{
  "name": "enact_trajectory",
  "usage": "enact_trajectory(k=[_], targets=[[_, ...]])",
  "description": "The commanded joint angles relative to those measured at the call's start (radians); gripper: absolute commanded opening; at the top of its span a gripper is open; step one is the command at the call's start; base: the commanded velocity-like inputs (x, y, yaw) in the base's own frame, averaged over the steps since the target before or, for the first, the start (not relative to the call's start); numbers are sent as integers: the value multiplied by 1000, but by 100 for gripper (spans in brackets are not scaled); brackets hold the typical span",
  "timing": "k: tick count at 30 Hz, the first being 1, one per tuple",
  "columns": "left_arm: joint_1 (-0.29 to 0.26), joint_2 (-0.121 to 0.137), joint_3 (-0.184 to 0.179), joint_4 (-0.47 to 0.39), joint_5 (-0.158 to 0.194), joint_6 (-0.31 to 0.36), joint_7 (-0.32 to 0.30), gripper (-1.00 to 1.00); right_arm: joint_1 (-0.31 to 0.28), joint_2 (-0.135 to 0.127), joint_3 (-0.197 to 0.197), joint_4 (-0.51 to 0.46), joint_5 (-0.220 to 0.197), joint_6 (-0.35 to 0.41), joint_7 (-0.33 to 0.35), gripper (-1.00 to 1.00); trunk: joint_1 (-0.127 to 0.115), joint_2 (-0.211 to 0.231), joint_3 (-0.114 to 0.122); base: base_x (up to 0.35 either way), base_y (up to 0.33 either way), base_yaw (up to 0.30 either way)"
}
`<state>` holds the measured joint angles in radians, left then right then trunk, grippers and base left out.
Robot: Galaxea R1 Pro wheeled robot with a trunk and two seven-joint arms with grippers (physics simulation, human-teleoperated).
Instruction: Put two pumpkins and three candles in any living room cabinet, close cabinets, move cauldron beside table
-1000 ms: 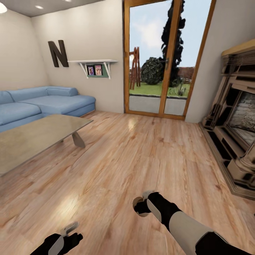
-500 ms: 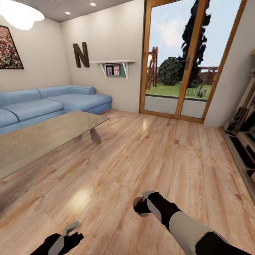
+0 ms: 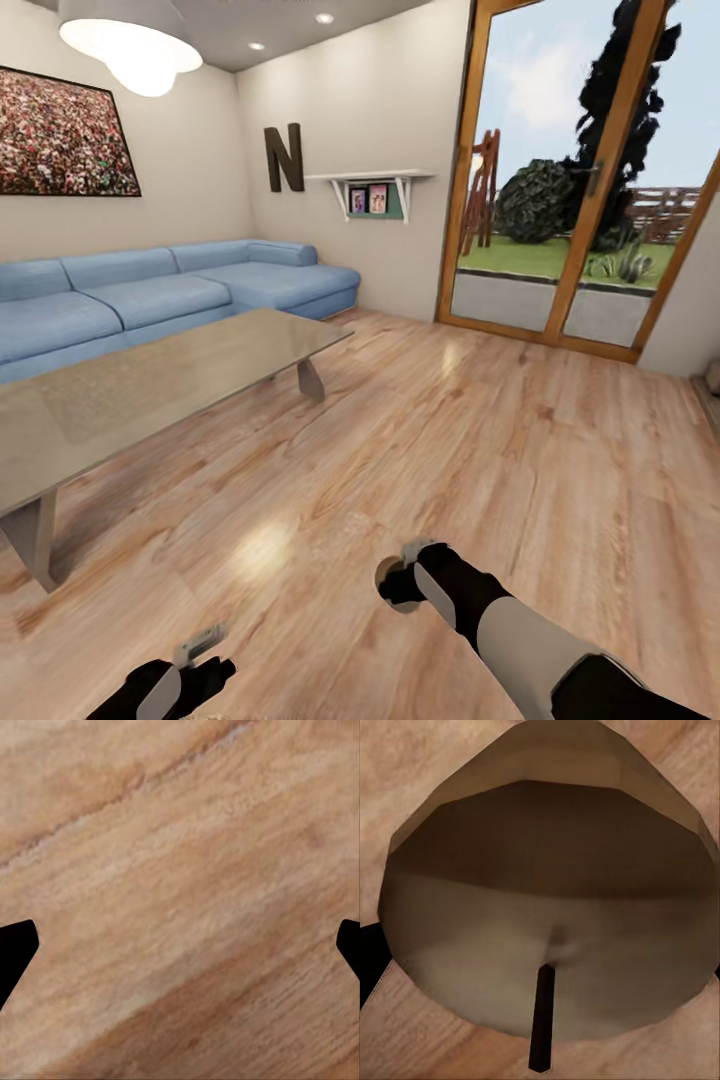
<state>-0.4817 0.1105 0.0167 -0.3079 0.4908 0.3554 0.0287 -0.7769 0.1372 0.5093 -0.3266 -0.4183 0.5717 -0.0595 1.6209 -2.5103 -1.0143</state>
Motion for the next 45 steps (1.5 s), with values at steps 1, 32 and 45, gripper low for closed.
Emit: enact_trajectory(k=[1, 32, 45], targets=[[0, 0, 2, -2, 7, 6, 3, 100, -1, -1, 8, -2, -14, 4, -8, -100, 0, 0, 0, 0, 0, 288], [0, 0, 2, 3, 6, 5, 5, 100, -1, -1, 49, -2, -14, 2, -9, -100, 0, 0, 36, -60, 76, 196], [0, 0, 2, 3, 6, 5, 5, 100, 1, -1, 52, -2, -14, 2, -8, -100, 0, 0, 49, -40, 283, 227]])
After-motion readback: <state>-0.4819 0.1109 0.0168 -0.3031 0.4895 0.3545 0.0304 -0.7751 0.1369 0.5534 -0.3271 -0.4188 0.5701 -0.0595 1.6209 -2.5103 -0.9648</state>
